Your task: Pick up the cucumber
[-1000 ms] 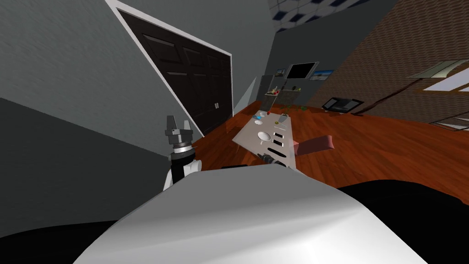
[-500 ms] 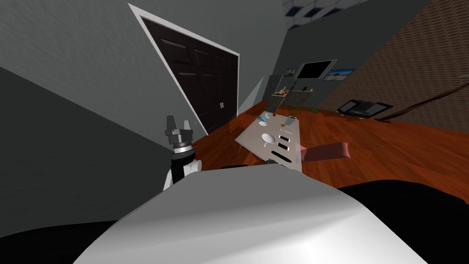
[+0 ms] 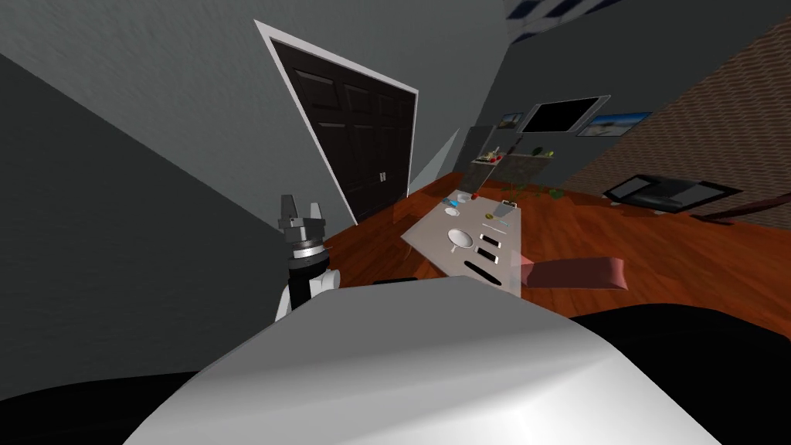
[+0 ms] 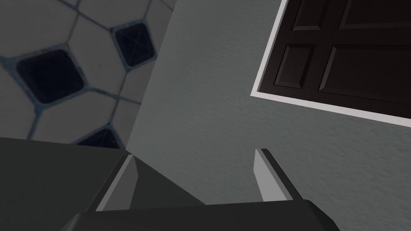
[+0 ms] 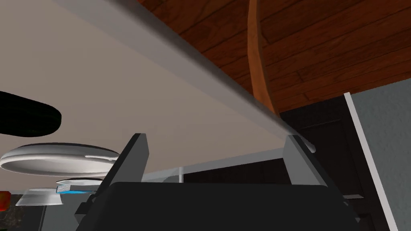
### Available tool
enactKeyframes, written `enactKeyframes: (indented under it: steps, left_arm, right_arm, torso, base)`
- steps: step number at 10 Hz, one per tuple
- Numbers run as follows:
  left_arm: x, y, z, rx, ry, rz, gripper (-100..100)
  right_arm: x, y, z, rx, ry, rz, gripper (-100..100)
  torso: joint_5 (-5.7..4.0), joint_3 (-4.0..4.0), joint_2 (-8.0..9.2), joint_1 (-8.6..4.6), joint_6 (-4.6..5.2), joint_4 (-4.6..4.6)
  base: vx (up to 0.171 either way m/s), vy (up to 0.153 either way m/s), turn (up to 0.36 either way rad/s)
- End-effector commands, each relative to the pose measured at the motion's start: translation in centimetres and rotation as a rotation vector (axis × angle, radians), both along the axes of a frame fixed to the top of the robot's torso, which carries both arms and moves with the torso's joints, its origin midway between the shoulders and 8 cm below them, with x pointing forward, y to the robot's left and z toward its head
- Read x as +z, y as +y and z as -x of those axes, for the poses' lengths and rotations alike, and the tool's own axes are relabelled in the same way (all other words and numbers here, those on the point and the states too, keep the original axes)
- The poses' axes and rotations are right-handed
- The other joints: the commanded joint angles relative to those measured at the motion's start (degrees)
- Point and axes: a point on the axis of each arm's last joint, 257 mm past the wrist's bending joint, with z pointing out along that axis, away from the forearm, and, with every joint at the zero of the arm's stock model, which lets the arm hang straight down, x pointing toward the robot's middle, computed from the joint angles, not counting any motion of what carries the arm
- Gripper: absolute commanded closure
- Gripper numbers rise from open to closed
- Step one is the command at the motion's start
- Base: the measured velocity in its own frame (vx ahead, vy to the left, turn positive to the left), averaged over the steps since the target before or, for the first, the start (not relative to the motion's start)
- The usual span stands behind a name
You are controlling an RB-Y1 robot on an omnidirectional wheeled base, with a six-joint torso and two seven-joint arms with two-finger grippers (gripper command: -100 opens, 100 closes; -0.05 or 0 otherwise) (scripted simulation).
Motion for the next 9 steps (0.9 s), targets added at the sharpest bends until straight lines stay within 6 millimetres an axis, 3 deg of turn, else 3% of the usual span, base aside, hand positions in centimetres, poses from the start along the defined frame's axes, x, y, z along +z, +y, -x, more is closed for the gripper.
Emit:
enactKeyframes:
  steps: [1, 5, 6, 7, 8, 9]
  left_arm:
    - [0.0, 0.0, 0.0, 0.0, 0.0, 0.0, 0]
    - [0.0, 0.0, 0.0, 0.0, 0.0, 0.0, 0]
    - [0.0, 0.0, 0.0, 0.0, 0.0, 0.0, 0]
    - [0.0, 0.0, 0.0, 0.0, 0.0, 0.0, 0]
    - [0.0, 0.0, 0.0, 0.0, 0.0, 0.0, 0]
    - [0.0, 0.0, 0.0, 0.0, 0.0, 0.0, 0]
  right_arm:
    - [-0.7, -2.0, 2.0, -0.005, 0.045, 0.039, -100]
    - [-2.3, -6.5, 5.9, 0.013, 0.152, 0.156, -100]
    - [-2.3, -6.5, 5.9, 0.013, 0.152, 0.156, -100]
    - [-2.8, -8.7, 7.7, 0.021, 0.202, 0.21, -100]
    - [-2.8, -8.7, 7.7, 0.021, 0.202, 0.21, -100]
    - [-3.0, -10.6, 9.2, 0.032, 0.243, 0.259, -100]
  torso:
    - [0.0, 0.0, 0.0, 0.0, 0.0, 0.0]
    - [-0.01, 0.0, -0.01, -0.03, 0.0, 0.0]
    - [-0.02, 0.0, 0.0, -0.02, 0.05, 0.0]
    - [0.0, 0.01, 0.03, 0.06, 0.06, 0.0]
    - [0.0, 0.01, 0.02, 0.02, 0.0, 0.01]
    - [-0.01, 0.01, 0.02, -0.01, 0.03, 0.0]
  base:
    - [0.009, -0.029, 0.117]
    - [0.007, -0.034, 0.172]
    - [0.001, -0.014, -0.019]
    - [0.0, -0.026, 0.187]
    - [0.001, -0.035, 0.146]
    - [-0.002, -0.04, 0.209]
